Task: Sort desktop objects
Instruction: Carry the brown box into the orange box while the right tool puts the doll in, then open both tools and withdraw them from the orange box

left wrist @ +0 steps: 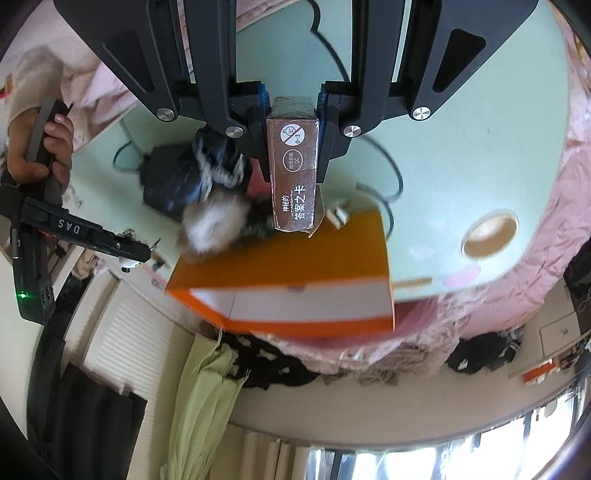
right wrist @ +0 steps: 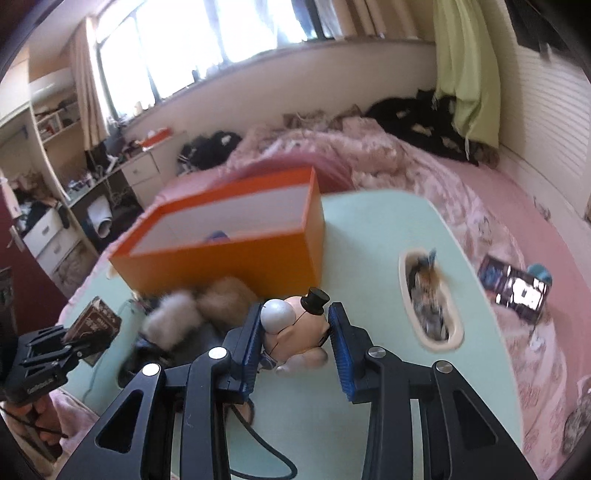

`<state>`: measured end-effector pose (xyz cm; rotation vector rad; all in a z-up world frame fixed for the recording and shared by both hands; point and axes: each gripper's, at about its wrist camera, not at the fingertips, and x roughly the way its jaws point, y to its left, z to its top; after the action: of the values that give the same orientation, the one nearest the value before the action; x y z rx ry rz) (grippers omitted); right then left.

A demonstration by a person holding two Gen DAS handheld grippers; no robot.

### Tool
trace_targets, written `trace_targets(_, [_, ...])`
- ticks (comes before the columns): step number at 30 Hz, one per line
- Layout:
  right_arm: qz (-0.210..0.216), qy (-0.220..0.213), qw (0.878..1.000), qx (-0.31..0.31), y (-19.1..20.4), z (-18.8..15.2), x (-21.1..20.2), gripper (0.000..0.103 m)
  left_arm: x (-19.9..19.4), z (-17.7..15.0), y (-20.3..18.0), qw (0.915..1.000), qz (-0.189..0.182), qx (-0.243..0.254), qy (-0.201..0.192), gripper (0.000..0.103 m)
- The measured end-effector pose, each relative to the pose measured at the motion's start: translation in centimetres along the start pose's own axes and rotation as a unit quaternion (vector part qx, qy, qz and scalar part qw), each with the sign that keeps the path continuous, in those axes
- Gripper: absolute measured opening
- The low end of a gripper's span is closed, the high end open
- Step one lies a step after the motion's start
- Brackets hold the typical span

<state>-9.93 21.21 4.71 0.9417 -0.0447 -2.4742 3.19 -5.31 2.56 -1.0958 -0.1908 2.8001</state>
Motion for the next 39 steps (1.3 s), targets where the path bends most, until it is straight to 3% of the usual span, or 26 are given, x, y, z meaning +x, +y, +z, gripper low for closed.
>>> trace_targets(7, [0.022,-0.005,0.999,-0.034,2.4,5.4,1.9,0.034,0.8,5.8,-1.0,0.9997,-0.017,0.011,-0.016,0.020])
trace_targets(14, [0.024,0.038,0.998,-0.032,3.3,8.0,7.7,0.035,5.4,10.5,-0.7,1.0000,-0.005,0.000,-0.004,0.020])
trace_targets(16, [0.019,0.044,0.999,-0.019,3.0,7.8,8.6,0.040,6.5,10.5,-0.4,0.9999,-0.003,-0.007,0.011,0.030])
trace_targets(18, [0.021,0.034,0.999,-0.007,2.9,7.3,8.2,0.061,6.9,10.1,0.0,0.9997,0.001,-0.019,0.013,0.042])
trace_targets(20, [0.017,0.018,1.000,-0.013,2.9,6.8,7.2,0.069,6.5,9.4,0.2,0.9997,-0.002,-0.024,0.005,0.057])
trace_targets(22, [0.009,0.006,1.000,-0.026,3.1,6.3,6.1,0.071,5.6,8.7,0.2,0.9997,0.003,-0.022,-0.005,0.063])
trace_targets(29, [0.003,-0.011,0.998,-0.061,4.1,1.5,1.4,0.086,1.7,4.9,-0.6,1.0000,-0.002,0.006,-0.001,0.070])
trace_targets(35, [0.019,0.002,0.995,-0.095,4.5,-5.2,-1.6,0.087,-1.0,-0.1,-1.6,0.9991,-0.001,0.037,0.022,0.070])
trace_targets(39, [-0.015,0.003,0.994,-0.111,4.3,-8.0,-1.8,0.088,-0.6,-2.6,-2.1,0.9978,0.030,0.042,0.042,0.070])
